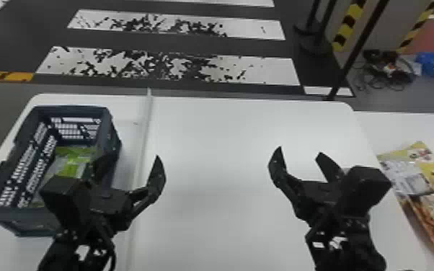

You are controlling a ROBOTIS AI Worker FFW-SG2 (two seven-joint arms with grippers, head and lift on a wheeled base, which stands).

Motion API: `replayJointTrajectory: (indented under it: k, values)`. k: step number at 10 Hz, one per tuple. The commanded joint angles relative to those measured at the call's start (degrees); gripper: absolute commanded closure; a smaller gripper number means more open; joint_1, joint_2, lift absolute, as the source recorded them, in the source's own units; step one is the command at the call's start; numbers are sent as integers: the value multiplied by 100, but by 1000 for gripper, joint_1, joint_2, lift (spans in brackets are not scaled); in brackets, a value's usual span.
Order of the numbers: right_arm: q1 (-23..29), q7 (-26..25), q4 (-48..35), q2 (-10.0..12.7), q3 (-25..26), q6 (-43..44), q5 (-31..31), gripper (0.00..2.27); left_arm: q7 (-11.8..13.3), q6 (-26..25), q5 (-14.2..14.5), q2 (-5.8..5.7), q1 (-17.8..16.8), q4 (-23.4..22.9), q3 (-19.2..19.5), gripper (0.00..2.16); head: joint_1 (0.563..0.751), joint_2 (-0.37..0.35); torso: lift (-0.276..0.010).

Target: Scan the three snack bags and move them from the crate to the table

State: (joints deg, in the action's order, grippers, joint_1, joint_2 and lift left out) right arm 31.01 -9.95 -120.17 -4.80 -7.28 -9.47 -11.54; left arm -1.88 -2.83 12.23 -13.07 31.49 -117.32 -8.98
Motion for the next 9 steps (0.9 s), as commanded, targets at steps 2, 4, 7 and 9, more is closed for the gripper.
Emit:
replayJointTrajectory:
  k: [2,4,7,9]
  values:
    - [89,-69,-33,-4,16,90,90,70,65,-64,7,-20,138,-213,178,36,695,-28,-62]
    - [107,-69,-24,-4,25,90,187,70,267,-152,148,-46,174,-397,538,36,695,-25,-62]
    - [186,-69,-6,-56,60,90,187,76,609,-1137,754,-108,-11,-758,1821,70,695,46,-62]
    - [195,-60,20,-170,7,107,187,80,680,-1945,939,-152,-310,-661,2410,80,695,129,-62]
